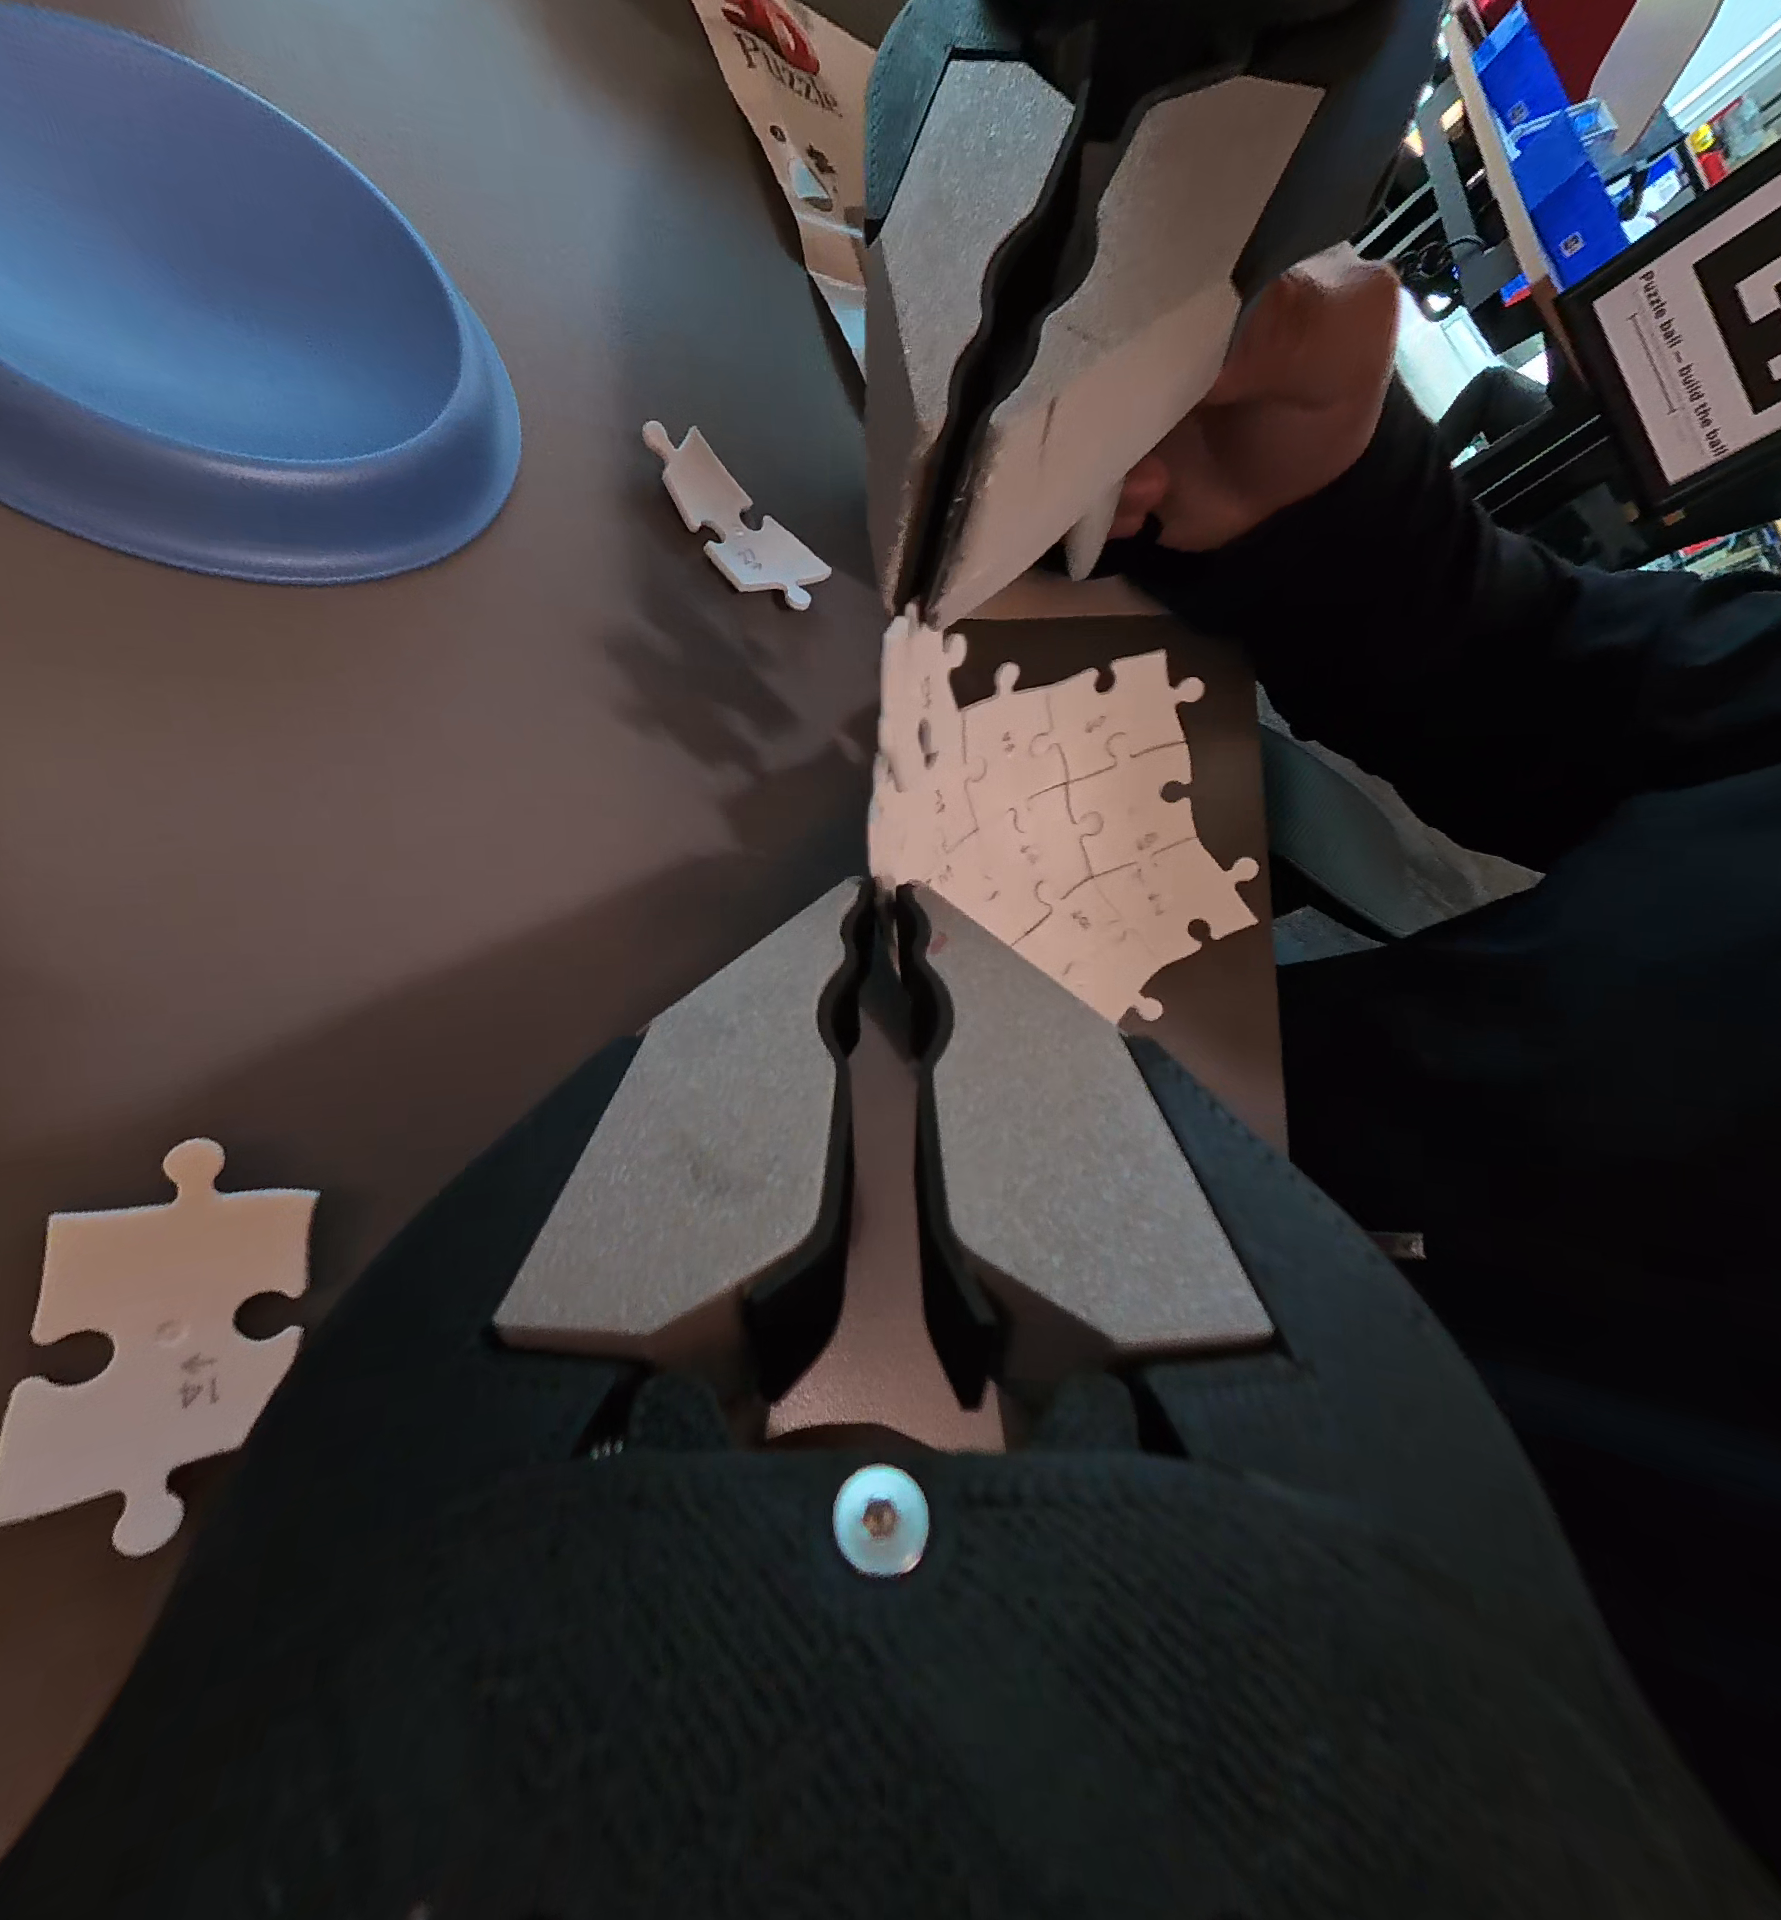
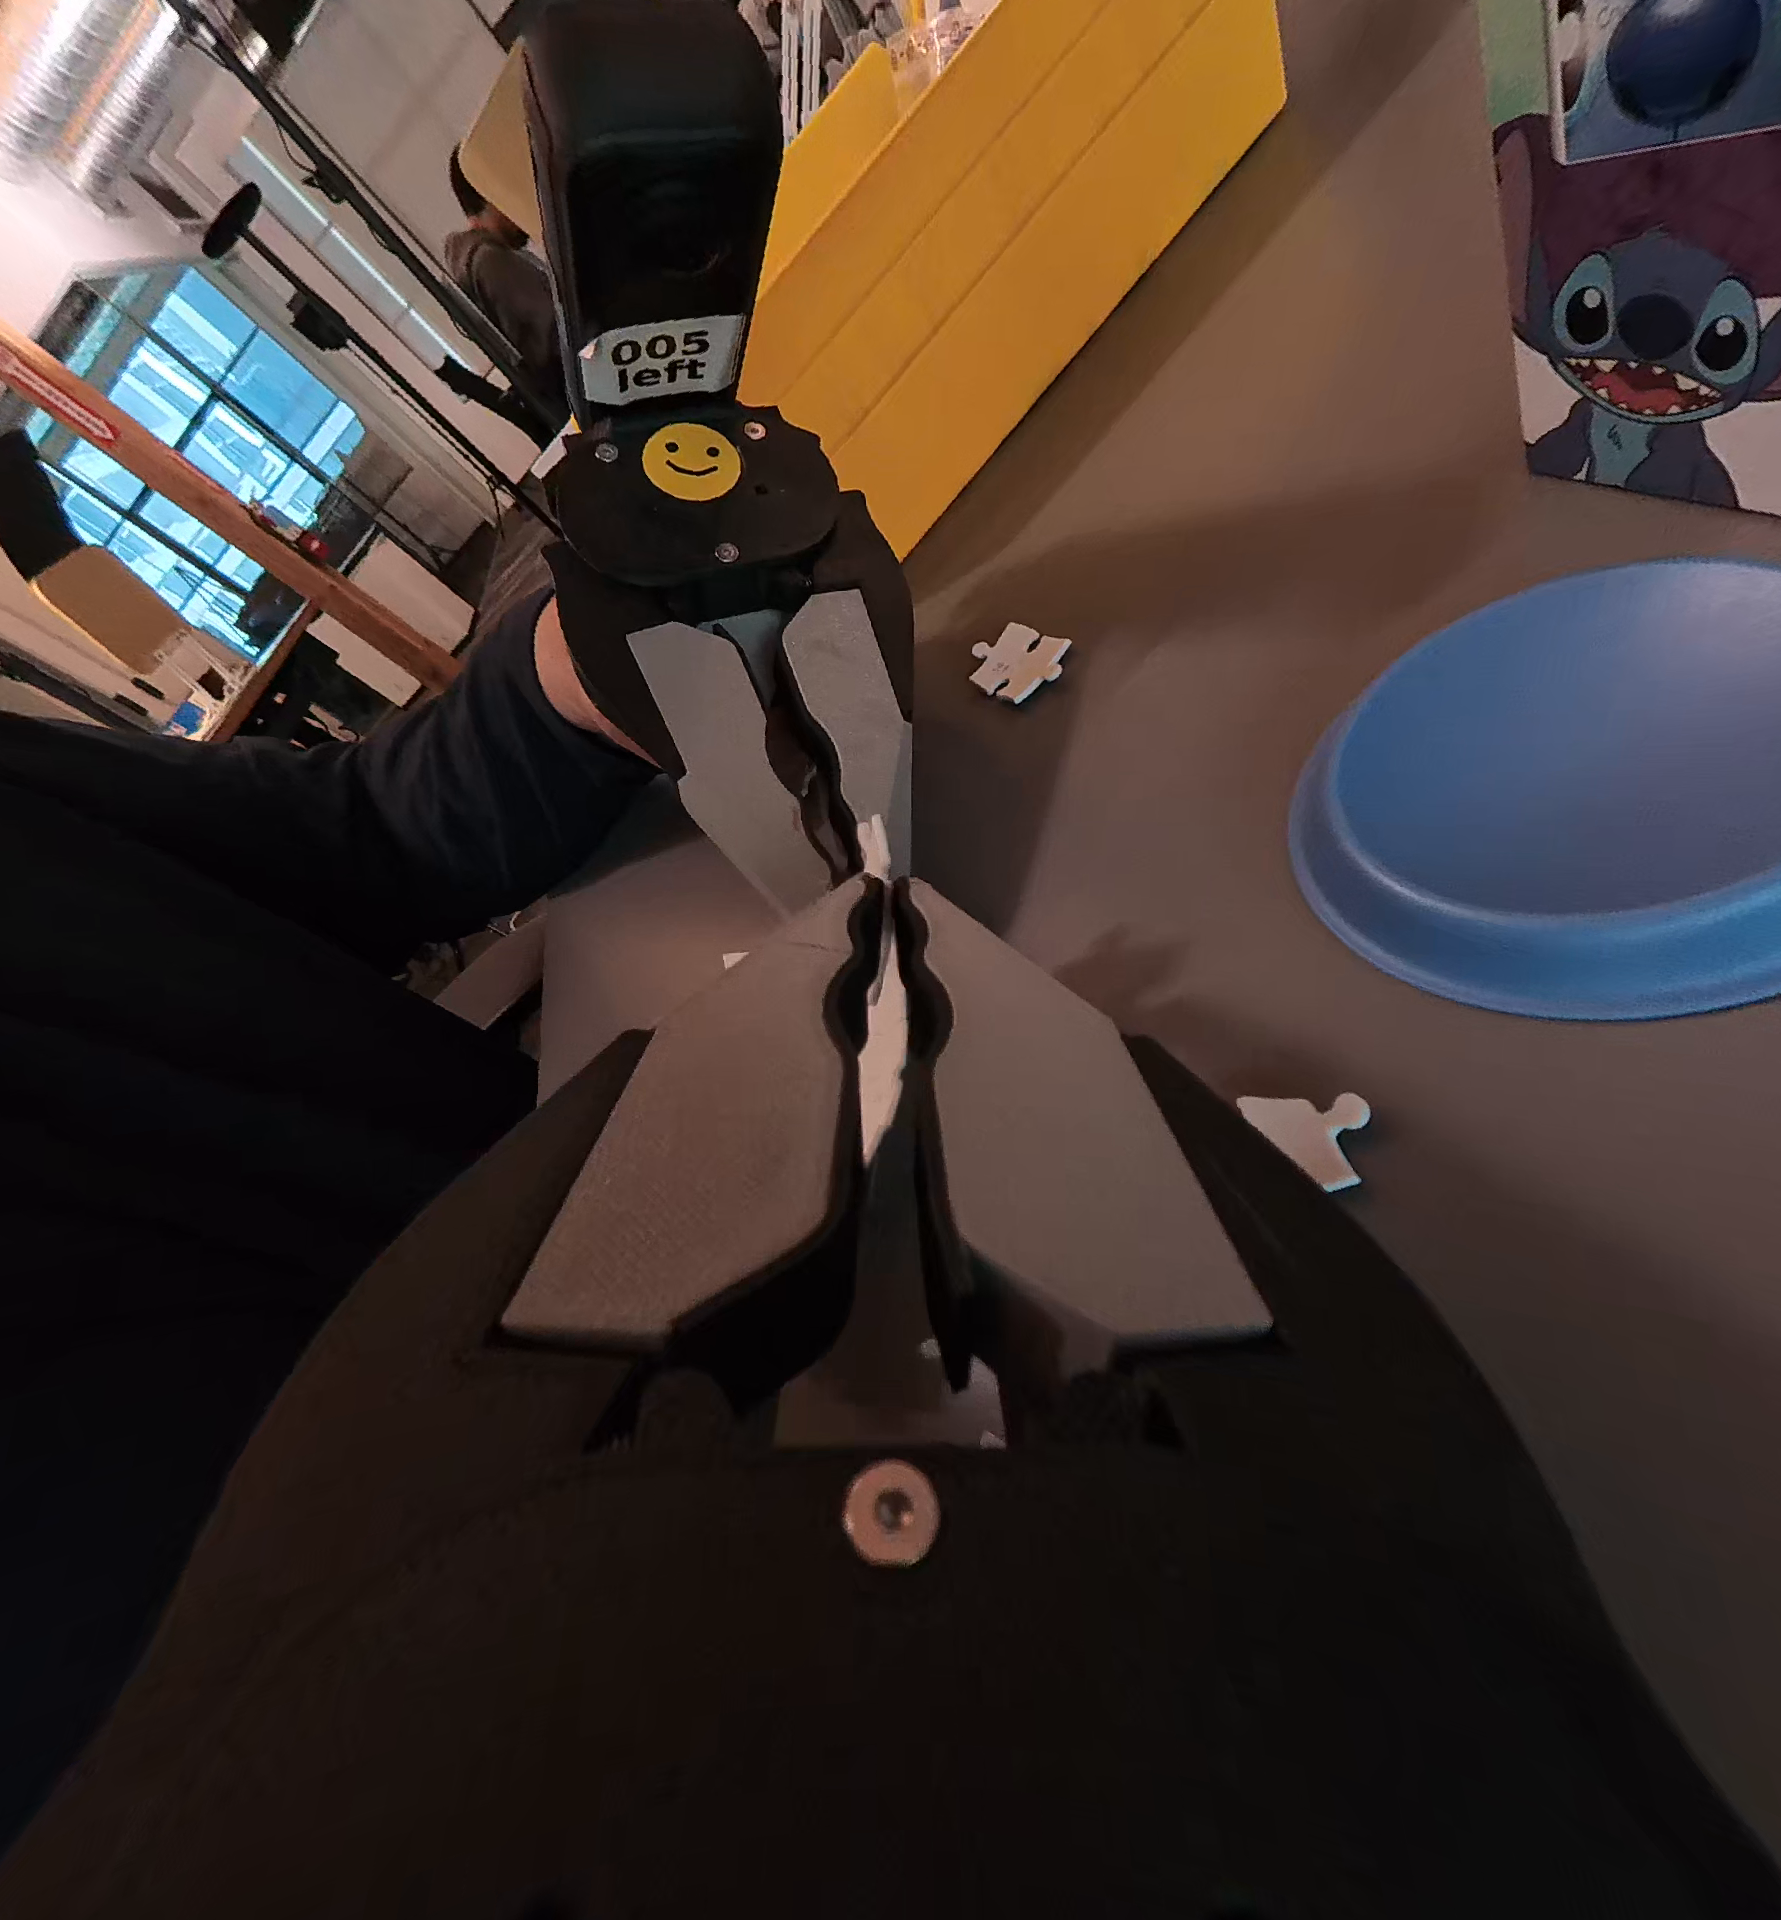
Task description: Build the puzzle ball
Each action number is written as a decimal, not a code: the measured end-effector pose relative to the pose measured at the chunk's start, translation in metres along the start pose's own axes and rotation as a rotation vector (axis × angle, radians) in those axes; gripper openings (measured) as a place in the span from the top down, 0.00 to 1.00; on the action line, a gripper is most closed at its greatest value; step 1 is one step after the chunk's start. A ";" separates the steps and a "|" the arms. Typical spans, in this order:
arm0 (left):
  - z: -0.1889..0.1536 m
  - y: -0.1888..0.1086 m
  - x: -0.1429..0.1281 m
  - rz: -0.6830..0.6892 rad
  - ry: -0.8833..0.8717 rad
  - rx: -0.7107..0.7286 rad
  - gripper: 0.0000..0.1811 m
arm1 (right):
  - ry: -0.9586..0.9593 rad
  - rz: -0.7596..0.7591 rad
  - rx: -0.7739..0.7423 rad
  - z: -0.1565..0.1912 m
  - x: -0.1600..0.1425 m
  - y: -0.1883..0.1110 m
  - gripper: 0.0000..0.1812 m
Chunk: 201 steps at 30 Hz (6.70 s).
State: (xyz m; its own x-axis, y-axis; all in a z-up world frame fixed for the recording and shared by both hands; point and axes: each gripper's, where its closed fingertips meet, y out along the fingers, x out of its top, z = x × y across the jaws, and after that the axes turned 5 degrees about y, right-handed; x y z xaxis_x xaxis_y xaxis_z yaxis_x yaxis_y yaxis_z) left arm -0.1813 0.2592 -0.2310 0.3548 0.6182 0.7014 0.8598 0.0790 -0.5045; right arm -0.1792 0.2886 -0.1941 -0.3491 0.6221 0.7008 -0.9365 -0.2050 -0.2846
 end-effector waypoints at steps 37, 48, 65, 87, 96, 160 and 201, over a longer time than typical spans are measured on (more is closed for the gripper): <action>0.000 -0.003 0.001 -0.015 -0.042 -0.029 0.92 | -0.033 0.056 -0.039 -0.004 -0.007 0.010 1.00; -0.006 0.004 0.006 -0.020 -0.045 -0.056 0.94 | -0.023 0.056 -0.007 -0.002 -0.007 0.010 1.00; -0.013 -0.004 -0.009 0.041 -0.024 -0.032 0.91 | -0.077 0.015 0.043 0.005 0.002 0.007 1.00; -0.016 -0.002 0.000 -0.018 0.052 -0.070 1.00 | -0.124 0.032 0.113 0.023 -0.004 0.012 1.00; -0.017 -0.003 0.002 -0.032 0.069 -0.061 1.00 | -0.171 0.017 0.082 0.023 -0.003 0.011 1.00; -0.011 -0.003 -0.010 -0.002 -0.064 -0.004 0.90 | -0.356 0.006 -0.065 0.021 -0.005 0.005 1.00; -0.017 0.011 -0.004 -0.006 -0.074 -0.025 1.00 | -0.340 -0.010 -0.063 0.022 -0.004 -0.001 1.00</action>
State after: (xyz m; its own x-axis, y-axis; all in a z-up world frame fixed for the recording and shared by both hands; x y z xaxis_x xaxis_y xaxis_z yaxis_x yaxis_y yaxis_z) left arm -0.1676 0.2442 -0.2310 0.3217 0.6743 0.6647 0.8713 0.0640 -0.4865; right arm -0.1777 0.2694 -0.1824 -0.3411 0.3344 0.8785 -0.9397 -0.1466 -0.3091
